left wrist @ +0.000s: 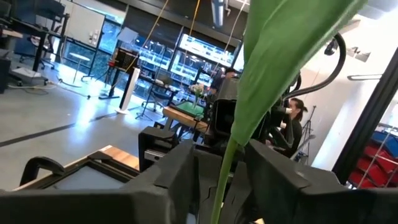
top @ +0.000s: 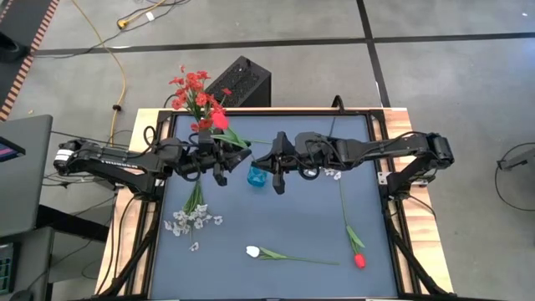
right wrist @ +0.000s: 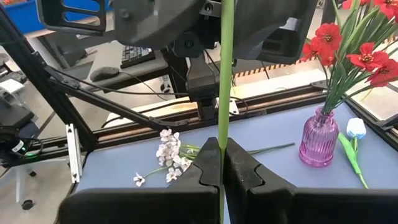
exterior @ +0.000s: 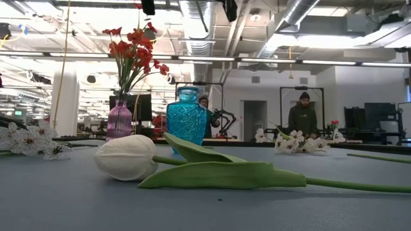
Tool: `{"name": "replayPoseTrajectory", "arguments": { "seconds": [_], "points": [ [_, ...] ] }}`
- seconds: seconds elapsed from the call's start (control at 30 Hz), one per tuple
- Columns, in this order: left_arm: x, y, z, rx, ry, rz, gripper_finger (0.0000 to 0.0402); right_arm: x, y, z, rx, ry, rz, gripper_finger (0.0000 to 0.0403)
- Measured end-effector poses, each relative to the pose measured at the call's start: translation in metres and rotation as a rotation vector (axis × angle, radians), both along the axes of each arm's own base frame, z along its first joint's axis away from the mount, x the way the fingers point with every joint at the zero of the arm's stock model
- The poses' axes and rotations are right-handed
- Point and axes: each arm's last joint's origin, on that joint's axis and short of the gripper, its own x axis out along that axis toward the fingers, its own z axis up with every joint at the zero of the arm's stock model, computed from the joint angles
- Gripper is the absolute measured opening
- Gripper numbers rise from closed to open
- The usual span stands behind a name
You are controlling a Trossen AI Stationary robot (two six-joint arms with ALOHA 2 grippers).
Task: Sort flowers into vase by color
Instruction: Put the left red tulip into the purple vase
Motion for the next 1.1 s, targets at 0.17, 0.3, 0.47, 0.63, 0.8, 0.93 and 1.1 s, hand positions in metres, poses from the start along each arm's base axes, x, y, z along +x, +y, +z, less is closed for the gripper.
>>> {"name": "replayPoseTrajectory", "arguments": {
  "seconds": [0.17, 0.3, 0.47, 0.63, 0.8, 0.93, 1.1],
  "points": [
    [0.0, 0.0, 0.0, 0.002, 0.003, 0.0, 0.0034, 0.0, 0.0, 0.0, 0.001, 0.001, -0.001, 0.0078],
    [0.0, -0.001, 0.0, 0.016, 0.005, -0.026, 0.0007, 0.0, -0.001, 0.0, 0.008, 0.001, -0.006, 0.0126],
    [-0.003, -0.001, 0.0, 0.034, 0.023, -0.039, 0.0002, -0.001, -0.001, 0.0, 0.009, 0.0, -0.007, 0.0184],
    [-0.025, 0.001, 0.012, 0.055, 0.03, 0.023, 0.0001, -0.01, -0.002, 0.01, 0.007, -0.007, -0.007, 0.0225],
    [-0.064, 0.002, 0.024, 0.032, 0.054, 0.023, 0.0, -0.024, -0.009, 0.021, 0.0, -0.008, -0.024, 0.0237],
    [-0.097, 0.004, 0.028, 0.008, 0.08, 0.063, 0.0, -0.034, -0.016, 0.029, -0.001, -0.015, -0.048, 0.0238],
    [-0.135, 0.009, 0.031, 0.012, 0.087, 0.195, 0.0, -0.038, -0.025, 0.031, -0.001, -0.008, -0.074, 0.0238]
  ]
}}
